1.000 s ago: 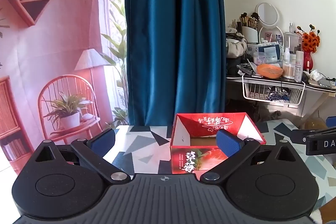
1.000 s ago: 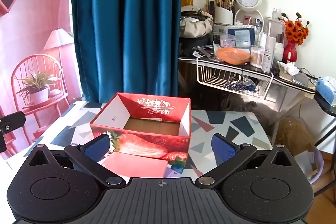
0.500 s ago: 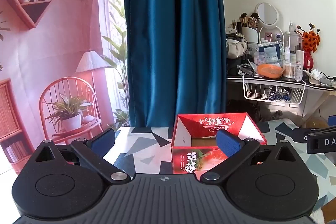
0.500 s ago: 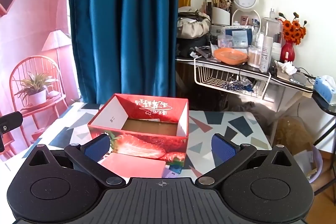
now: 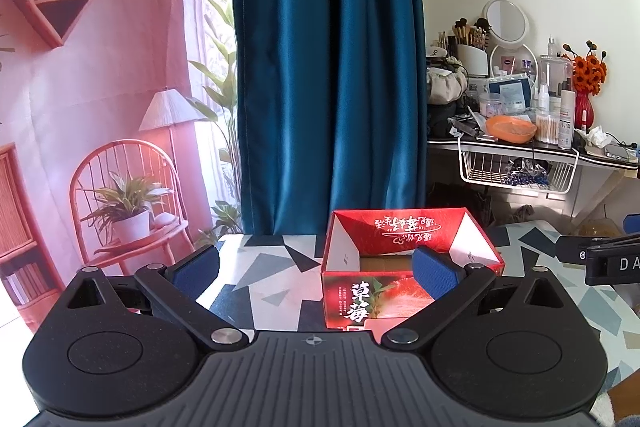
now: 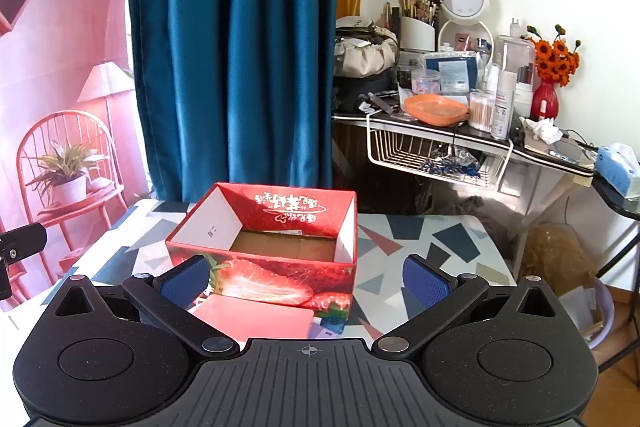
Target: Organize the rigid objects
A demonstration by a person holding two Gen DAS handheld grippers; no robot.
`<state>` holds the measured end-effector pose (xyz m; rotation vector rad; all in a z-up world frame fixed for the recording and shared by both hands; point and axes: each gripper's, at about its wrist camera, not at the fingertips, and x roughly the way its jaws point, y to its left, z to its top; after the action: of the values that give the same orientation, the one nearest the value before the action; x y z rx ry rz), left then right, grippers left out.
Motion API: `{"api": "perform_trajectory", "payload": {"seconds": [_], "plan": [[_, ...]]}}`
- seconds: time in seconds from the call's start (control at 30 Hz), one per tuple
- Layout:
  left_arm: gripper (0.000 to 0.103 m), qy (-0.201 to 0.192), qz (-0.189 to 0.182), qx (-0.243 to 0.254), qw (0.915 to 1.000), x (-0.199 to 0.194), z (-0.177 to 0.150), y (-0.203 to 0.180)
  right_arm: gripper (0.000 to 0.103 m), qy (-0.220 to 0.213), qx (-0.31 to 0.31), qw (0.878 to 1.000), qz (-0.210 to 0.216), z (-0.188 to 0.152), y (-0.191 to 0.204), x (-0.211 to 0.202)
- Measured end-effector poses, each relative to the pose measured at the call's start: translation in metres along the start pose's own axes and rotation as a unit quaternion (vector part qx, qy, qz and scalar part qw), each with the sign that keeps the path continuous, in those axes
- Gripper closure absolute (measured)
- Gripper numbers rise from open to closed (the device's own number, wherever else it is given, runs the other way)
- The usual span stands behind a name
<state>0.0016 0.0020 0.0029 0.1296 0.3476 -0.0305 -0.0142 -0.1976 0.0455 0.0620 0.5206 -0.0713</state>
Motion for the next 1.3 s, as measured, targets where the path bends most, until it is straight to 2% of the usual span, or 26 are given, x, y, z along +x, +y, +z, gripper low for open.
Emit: {"api": "perform_trajectory", "payload": {"seconds": [1.3], "plan": [[0.000,0.010,-0.002,-0.003,0.9999,0.0034,-0.0054,-0.0028,0.000,0.000,0.001,1.000,-0.001,-0.0011,-0.0020,-0.0010]]}}
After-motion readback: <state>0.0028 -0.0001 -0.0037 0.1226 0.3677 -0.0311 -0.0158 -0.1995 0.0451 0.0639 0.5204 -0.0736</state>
